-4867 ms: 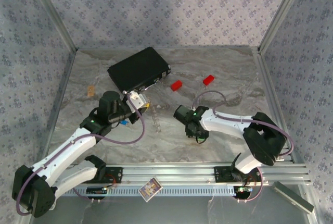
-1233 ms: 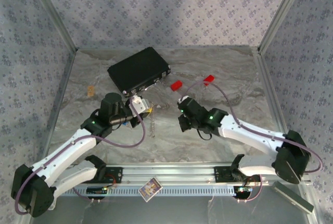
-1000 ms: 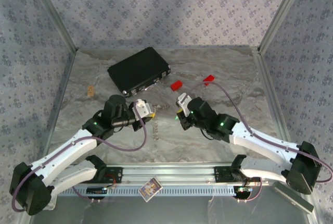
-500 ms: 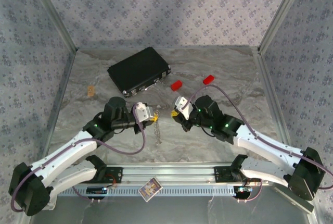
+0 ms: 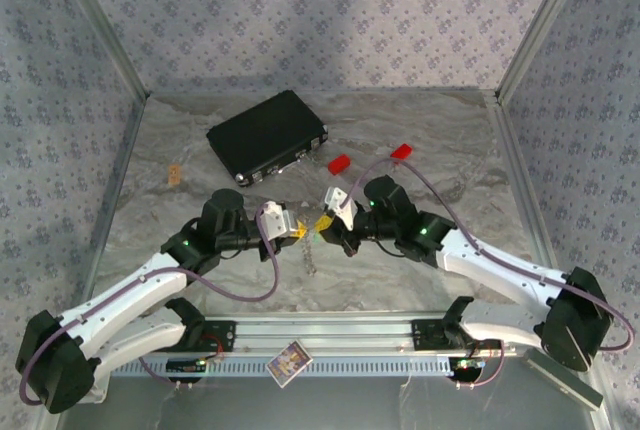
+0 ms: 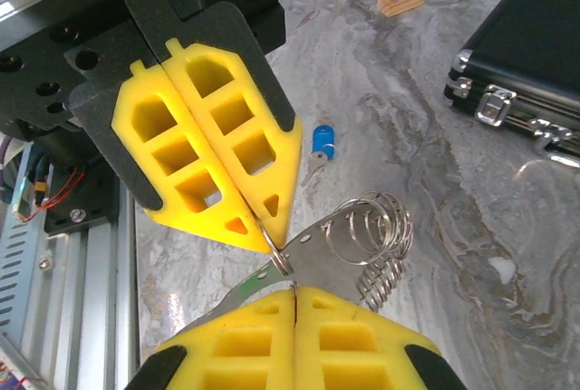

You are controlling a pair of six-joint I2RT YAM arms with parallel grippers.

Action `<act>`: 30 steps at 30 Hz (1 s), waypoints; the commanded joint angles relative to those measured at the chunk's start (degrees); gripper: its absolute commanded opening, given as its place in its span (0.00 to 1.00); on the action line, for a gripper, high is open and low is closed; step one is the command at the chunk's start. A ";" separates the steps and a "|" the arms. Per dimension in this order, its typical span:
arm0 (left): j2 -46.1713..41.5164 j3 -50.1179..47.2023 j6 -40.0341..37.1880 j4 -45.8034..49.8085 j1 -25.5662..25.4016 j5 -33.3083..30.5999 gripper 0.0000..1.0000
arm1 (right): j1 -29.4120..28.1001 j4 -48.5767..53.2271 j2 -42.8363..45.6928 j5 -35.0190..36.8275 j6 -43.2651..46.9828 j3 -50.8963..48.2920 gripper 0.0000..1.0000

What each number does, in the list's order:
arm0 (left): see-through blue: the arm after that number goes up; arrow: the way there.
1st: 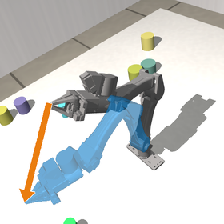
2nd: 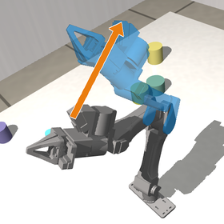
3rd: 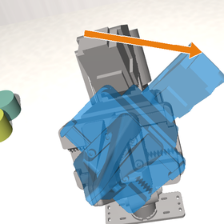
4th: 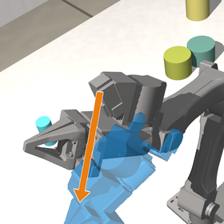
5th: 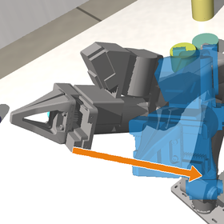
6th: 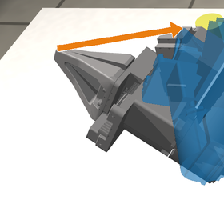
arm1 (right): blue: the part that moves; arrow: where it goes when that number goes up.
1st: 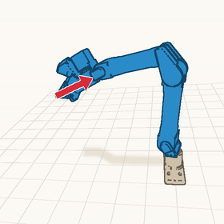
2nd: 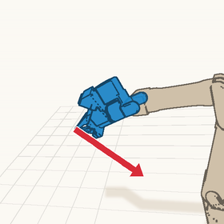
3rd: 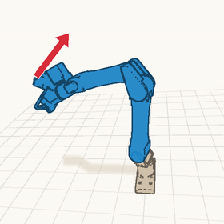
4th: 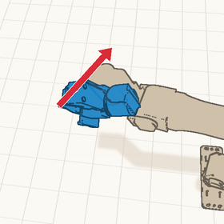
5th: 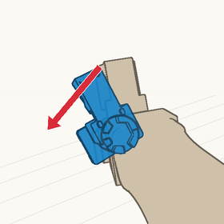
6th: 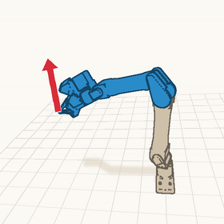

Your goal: Put the keys on the keyring

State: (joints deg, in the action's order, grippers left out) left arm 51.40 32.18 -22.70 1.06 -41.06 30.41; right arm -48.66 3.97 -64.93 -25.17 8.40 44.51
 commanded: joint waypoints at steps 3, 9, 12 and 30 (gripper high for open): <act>-0.84 0.60 -1.03 -1.68 -0.73 0.26 0.00 | -0.38 -1.34 -0.72 -2.52 -0.80 2.38 0.00; -0.76 0.58 -1.03 -1.54 -0.87 0.01 0.00 | -0.56 -0.82 -0.45 -2.16 -0.19 2.31 0.00; -0.54 0.67 -1.12 -1.46 -0.95 0.07 0.00 | -0.73 -1.06 -0.59 -2.50 -0.36 2.48 0.00; -0.50 0.58 -1.30 -1.51 -1.05 0.52 0.00 | -1.44 -3.06 -1.06 5.72 -1.56 1.69 0.00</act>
State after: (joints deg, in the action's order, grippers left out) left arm 51.42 32.18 -23.07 1.39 -41.65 28.91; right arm -50.04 2.15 -66.06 -22.90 7.94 45.12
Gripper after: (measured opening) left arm 0.046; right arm 0.051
